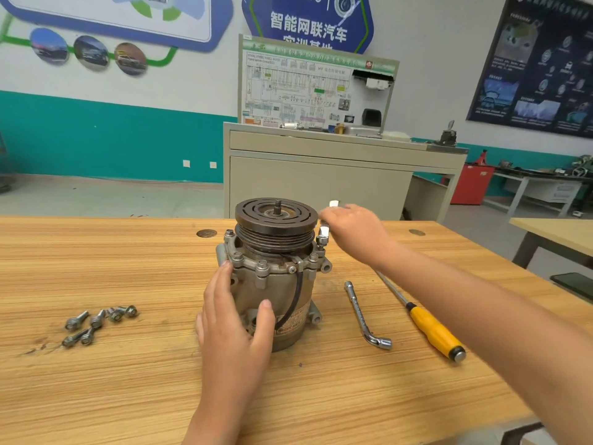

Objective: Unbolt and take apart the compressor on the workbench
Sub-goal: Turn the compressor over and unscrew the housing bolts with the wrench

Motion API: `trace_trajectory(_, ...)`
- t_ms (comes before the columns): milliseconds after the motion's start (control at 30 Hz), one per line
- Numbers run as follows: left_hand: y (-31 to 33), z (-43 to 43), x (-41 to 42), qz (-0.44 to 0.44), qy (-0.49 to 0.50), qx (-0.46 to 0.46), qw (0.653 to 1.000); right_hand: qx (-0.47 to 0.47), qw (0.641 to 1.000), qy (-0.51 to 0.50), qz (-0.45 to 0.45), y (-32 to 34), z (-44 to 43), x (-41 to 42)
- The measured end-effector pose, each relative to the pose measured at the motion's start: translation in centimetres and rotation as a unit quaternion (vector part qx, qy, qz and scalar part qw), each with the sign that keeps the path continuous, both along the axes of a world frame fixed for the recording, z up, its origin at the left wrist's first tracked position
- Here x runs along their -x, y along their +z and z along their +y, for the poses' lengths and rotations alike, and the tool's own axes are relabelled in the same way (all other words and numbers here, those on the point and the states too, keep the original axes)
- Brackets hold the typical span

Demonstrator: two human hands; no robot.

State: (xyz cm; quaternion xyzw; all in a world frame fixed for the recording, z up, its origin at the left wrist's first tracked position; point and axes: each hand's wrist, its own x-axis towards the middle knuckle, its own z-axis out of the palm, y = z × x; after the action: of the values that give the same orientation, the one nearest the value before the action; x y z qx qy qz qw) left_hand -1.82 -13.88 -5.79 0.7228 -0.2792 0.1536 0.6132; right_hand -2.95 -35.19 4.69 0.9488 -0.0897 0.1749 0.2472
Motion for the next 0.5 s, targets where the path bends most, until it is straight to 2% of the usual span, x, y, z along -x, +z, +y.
trace_trajectory(100, 0.1, -0.2, 0.0, 0.006, -0.001, 0.002, 1.0, -0.006, 0.997, 0.011, -0.073, 0.2, 0.1, 0.4)
trace_trajectory(167, 0.2, -0.1, 0.1, 0.009, -0.008, 0.004, 1.0, -0.072, 0.983, -0.029, -0.164, 1.3, 0.2, 2.2)
trace_trajectory(233, 0.2, -0.1, 0.1, 0.013, -0.017, 0.008, 1.0, -0.122, 0.973, -0.069, -0.183, 1.9, 0.7, 4.1)
trace_trajectory(300, 0.3, -0.1, 0.1, 0.015, -0.019, 0.008, 1.0, -0.109, 0.978, -0.095, -0.15, 2.1, 1.8, 5.8)
trace_trajectory(500, 0.2, 0.0, 0.2, 0.016, -0.02, 0.007, 1.0, -0.018, 0.985, -0.163, 0.059, 1.7, 6.7, 7.6)
